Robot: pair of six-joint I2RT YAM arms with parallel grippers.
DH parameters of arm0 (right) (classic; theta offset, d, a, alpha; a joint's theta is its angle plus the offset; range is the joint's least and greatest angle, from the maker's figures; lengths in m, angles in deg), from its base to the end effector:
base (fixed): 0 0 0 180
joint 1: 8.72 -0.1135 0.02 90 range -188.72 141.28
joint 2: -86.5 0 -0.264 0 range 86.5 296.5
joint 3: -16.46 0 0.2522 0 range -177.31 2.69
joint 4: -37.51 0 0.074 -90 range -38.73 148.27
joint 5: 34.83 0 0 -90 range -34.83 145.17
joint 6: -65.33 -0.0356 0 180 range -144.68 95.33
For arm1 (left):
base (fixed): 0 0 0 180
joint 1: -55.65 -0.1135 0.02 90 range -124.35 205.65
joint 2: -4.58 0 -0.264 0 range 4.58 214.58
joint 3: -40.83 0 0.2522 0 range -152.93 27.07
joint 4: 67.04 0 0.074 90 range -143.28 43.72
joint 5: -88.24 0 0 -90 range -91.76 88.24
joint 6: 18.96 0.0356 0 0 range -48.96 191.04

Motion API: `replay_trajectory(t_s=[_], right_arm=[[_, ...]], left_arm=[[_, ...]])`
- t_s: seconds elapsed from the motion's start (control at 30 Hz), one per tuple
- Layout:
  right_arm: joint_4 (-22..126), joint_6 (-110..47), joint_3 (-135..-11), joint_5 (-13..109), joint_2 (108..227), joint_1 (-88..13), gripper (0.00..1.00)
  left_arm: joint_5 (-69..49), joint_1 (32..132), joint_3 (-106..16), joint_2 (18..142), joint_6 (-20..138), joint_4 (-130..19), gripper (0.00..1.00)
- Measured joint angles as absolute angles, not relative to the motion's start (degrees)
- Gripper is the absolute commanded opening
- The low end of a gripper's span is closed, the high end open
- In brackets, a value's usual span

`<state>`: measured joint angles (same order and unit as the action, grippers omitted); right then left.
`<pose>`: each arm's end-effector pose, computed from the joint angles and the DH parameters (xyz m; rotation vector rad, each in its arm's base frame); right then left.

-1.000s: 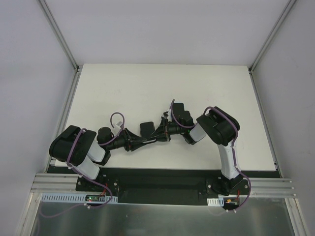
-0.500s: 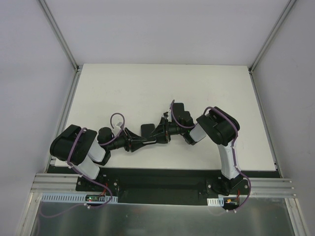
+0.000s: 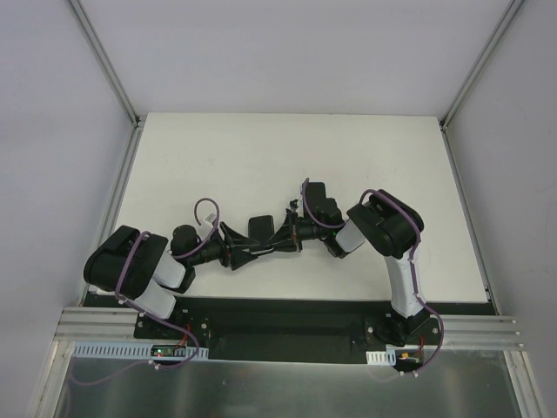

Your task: Put the phone into the phone case

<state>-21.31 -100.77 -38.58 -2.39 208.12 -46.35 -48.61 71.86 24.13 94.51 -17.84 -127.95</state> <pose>0.2596 0.2380 0.0943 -0.2540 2.2698 2.1239 0.1738 -0.0776 0.1150 -0.6565 2.1335 -1.9025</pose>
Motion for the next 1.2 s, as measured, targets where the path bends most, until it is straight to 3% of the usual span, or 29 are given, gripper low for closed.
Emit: replay_trajectory(t_s=[0.13, 0.33, 0.4, 0.5, 0.67, 0.7, 0.83, 0.9, 0.93, 1.0, 1.1, 1.2], right_arm=[[-21.8, -101.5, -38.6, -2.3, 207.8, -46.4, 0.01], [-22.2, -102.5, -38.6, -2.2, 207.1, -46.4, 0.02], [-22.3, -102.7, -38.6, -2.1, 207.0, -46.4, 0.02], [-22.3, -102.7, -38.6, -2.0, 206.8, -46.4, 0.06], [-22.3, -102.9, -38.5, -1.7, 206.8, -46.4, 0.27], [-22.2, -102.9, -38.5, -1.7, 206.8, -46.4, 0.34], [-21.8, -102.8, -38.4, -1.6, 206.8, -46.9, 0.43], [-21.8, -102.8, -38.4, -1.4, 206.8, -47.2, 0.43], [-21.8, -102.8, -38.4, -1.3, 206.8, -47.3, 0.42], [-21.8, -102.9, -38.4, -1.2, 206.8, -47.4, 0.42], [-22.1, -103.0, -38.4, -1.0, 206.8, -47.4, 0.47], [-22.1, -103.3, -38.4, -0.9, 206.8, -47.5, 0.46]], left_arm=[[-48.6, 71.9, 24.3, 91.0, -16.5, -127.1, 0.51], [-48.0, 72.6, 24.6, 90.0, -14.7, -126.3, 0.35], [-48.0, 72.6, 24.7, 90.0, -14.5, -126.2, 0.25], [-47.9, 72.5, 24.7, 90.0, -14.4, -126.3, 0.15], [-47.7, 72.5, 24.7, 90.0, -14.4, -126.3, 0.0], [-47.7, 72.5, 24.7, 90.0, -14.4, -126.2, 0.0], [-47.5, 72.6, 24.7, 90.0, -14.4, -126.4, 0.0], [-47.5, 72.6, 24.7, 90.0, -14.4, -126.4, 0.11], [-47.6, 72.6, 24.7, 90.0, -14.4, -126.4, 0.31], [-47.6, 72.6, 24.7, 90.0, -14.4, -126.4, 0.42], [-48.0, 72.6, 24.7, 90.0, -13.8, -126.4, 0.49], [-48.0, 72.9, 24.7, 89.2, -13.3, -126.4, 0.47]])
